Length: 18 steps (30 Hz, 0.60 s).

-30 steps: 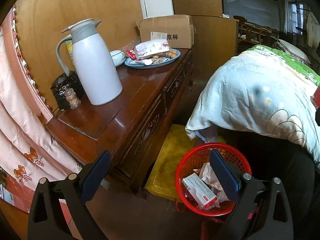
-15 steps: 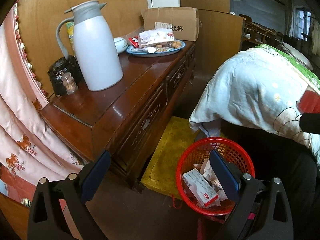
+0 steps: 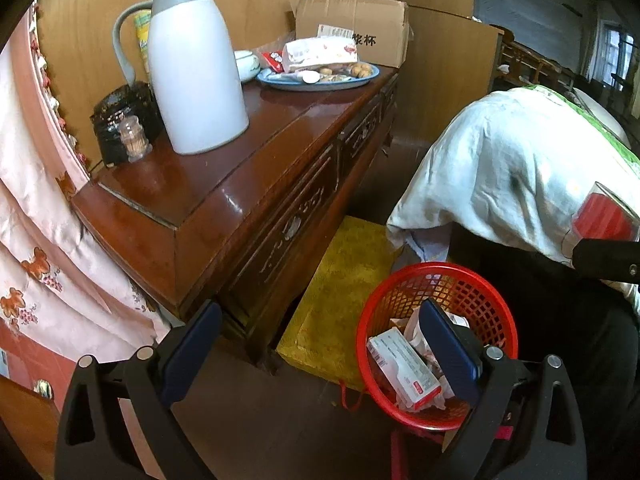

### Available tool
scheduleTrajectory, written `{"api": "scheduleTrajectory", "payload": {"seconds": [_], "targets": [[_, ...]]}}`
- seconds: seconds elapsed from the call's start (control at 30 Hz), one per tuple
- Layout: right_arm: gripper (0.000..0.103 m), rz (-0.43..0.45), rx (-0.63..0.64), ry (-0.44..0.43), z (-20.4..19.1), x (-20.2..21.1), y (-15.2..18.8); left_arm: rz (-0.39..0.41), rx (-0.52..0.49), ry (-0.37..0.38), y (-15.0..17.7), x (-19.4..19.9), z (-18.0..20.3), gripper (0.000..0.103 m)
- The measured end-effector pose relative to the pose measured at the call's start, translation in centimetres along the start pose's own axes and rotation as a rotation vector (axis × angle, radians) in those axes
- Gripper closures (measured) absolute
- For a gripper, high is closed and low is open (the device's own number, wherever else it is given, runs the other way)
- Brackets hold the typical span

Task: Collect trash
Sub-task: 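Lower the clear cup into the wastebasket and open the right tool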

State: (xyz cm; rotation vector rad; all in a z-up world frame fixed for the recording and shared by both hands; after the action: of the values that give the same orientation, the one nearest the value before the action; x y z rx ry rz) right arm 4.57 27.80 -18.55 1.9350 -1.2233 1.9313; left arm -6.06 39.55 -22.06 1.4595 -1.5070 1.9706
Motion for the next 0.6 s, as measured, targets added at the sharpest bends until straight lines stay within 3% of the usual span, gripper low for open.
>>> {"api": "scheduleTrajectory", "payload": {"seconds": [0.6], "targets": [[0.046,-0.085,-0.011,-0.007,0.3,-3.8,0.5,-0.055,0.004,0.007,1.0,-1.6,-0.1,0.006]]}}
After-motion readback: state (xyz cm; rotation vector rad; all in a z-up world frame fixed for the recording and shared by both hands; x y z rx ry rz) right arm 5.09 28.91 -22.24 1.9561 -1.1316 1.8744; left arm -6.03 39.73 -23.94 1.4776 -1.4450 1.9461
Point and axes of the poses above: each gripper's, at about its wrist camera, not at the fingertips, and x roughly against the way its jaws point, z to its right, y to its underside, the point moved 6 cm from there along -x, roughly the way its jaws point, and after that the axes turned 4 degrees about -z, right-handed, at the moved point
